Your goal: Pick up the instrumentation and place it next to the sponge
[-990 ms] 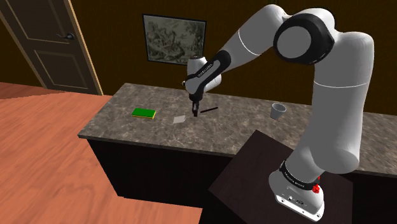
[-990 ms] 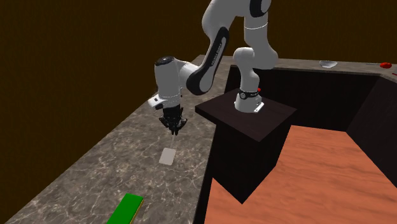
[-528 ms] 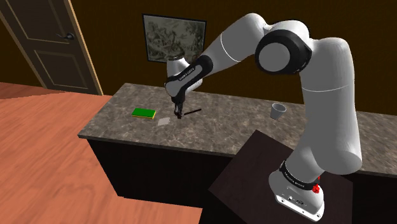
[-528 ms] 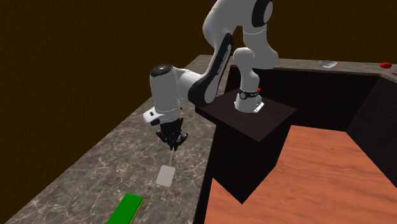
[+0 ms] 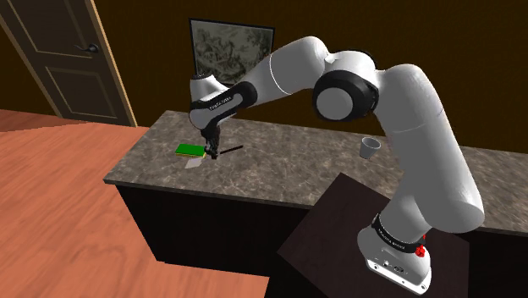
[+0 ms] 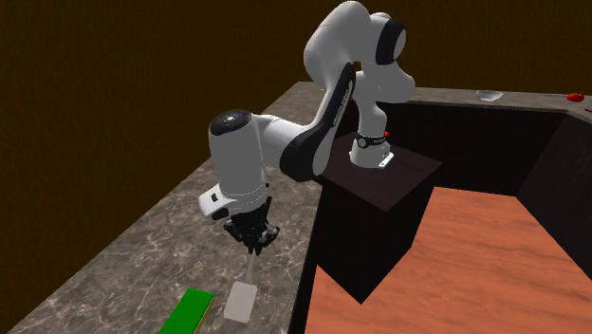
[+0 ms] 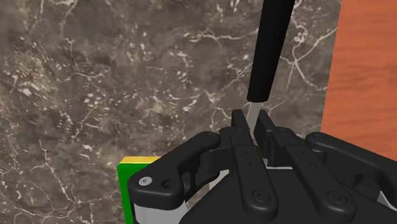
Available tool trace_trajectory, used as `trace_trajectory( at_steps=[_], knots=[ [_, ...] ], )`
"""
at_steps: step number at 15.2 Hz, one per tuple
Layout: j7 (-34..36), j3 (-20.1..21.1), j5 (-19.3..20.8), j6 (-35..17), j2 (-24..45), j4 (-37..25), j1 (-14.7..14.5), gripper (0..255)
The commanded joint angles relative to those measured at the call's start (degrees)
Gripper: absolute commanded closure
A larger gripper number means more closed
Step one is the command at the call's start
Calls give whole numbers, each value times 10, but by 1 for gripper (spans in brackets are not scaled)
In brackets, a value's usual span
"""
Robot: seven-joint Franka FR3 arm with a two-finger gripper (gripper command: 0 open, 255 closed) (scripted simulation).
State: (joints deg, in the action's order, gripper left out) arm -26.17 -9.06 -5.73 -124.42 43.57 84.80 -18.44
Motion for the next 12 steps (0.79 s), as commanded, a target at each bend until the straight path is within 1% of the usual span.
trace_trajectory(
  at_steps=[1, 3, 5, 6, 7, 12],
  knots=[
    [16, 4, 0, 31, 39, -70, -7, 255],
    [31, 8, -1, 69, 85, -153, -11, 255],
    [47, 12, -1, 116, 143, -259, -14, 255],
    [55, 14, -1, 147, 180, -328, -13, 255],
    [64, 16, -1, 188, 230, -419, -11, 255],
    [64, 18, -2, 169, 253, -424, -10, 255]
  ],
)
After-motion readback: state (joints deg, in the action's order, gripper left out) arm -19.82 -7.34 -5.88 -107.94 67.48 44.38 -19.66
